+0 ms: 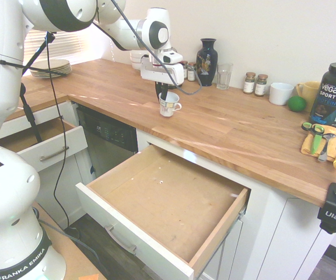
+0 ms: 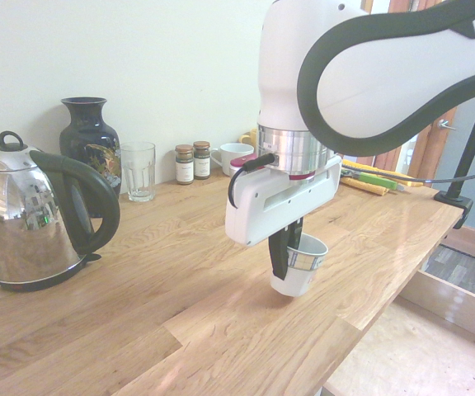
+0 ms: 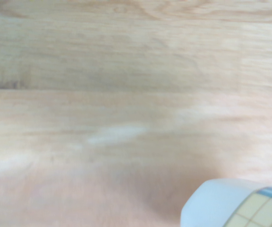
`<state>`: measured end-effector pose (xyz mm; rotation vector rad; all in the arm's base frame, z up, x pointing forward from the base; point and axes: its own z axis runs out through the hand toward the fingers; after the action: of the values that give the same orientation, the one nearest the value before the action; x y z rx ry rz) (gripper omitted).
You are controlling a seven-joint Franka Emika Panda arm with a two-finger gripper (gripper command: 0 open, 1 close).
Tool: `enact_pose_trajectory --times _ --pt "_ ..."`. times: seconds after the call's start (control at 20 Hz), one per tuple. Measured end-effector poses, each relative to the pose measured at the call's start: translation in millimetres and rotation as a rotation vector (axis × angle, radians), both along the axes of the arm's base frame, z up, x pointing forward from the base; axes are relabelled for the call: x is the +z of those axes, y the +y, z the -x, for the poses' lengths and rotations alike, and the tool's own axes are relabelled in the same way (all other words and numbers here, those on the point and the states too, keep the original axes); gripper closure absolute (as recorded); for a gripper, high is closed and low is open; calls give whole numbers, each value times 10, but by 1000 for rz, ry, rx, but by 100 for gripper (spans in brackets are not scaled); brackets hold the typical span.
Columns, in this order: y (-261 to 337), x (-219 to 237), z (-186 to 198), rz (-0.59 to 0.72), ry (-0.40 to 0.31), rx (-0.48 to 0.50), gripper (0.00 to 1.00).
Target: Put mug in the drawer
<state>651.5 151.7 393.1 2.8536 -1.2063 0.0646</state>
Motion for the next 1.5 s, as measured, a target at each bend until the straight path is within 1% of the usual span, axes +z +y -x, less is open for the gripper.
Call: enact_pose_trajectory --times 0.45,0.7,0.9,1.2,1.5 --pt "-159 494 437 21 -32 -23 100" --pt "-474 659 803 28 -36 -61 100" --pt "-703 760 1166 31 -44 -89 100" --pt "-1137 678 1712 29 -44 -127 100" --pt "-1494 393 2051 28 -19 -144 100"
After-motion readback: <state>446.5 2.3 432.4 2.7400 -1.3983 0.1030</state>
